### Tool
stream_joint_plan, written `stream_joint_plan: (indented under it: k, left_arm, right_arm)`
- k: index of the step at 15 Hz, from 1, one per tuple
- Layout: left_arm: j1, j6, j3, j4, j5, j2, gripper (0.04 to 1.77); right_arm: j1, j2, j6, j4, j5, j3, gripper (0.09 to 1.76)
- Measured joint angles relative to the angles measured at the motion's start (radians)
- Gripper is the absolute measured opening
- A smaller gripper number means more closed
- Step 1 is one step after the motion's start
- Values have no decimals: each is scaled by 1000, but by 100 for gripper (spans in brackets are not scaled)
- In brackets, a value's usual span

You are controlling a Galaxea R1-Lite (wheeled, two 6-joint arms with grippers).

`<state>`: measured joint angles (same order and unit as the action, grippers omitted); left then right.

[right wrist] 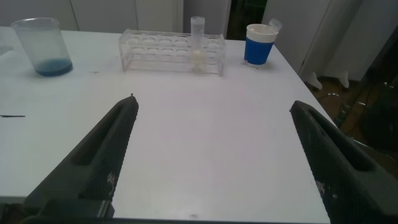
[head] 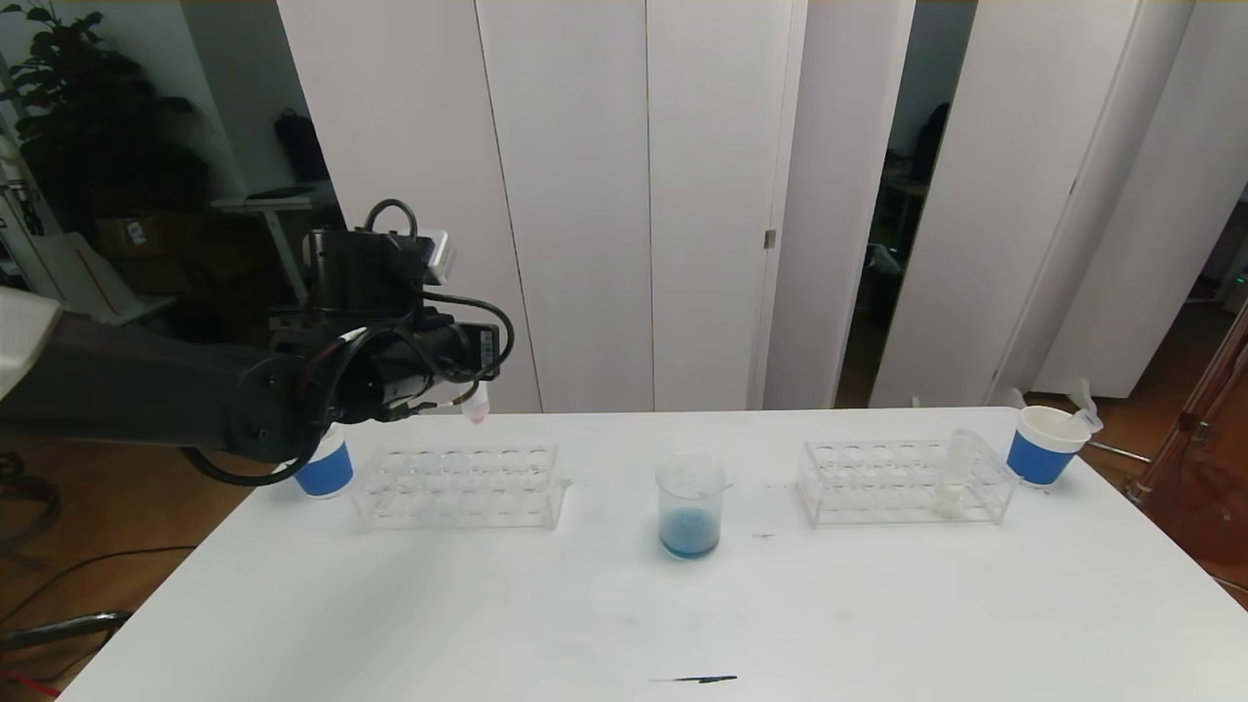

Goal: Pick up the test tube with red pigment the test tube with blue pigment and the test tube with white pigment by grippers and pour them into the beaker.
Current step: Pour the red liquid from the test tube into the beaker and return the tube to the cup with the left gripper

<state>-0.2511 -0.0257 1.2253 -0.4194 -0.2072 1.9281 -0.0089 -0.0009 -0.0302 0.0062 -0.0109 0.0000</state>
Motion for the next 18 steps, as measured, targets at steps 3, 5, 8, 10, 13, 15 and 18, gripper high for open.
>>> stream_joint_plan:
  k: [3,5,8,10,13,15,18]
  left_arm:
    - [27,-27,-14,-2,-1,-25,60]
    - [71,-32,-12,-3,1,-31,60]
    - [177,-24,9,-38,11,-33,60]
    - [257,-22,32,-107,20,-23,60]
    - [359,-25,75,-236,27,22,60]
    - [422,-29,101,-284,23,66,60]
    - [504,-59,127,-298,26,132,60]
  right_arm:
    - [-1,0,0,0,0,0,175]
    - [0,0,0,0,0,0,175]
    - [0,0,0,0,0,0,175]
    - [-1,0,0,0,0,0,175]
    - [-1,0,0,0,0,0,175]
    - [0,0,0,0,0,0,175]
    - [0,0,0,0,0,0,175]
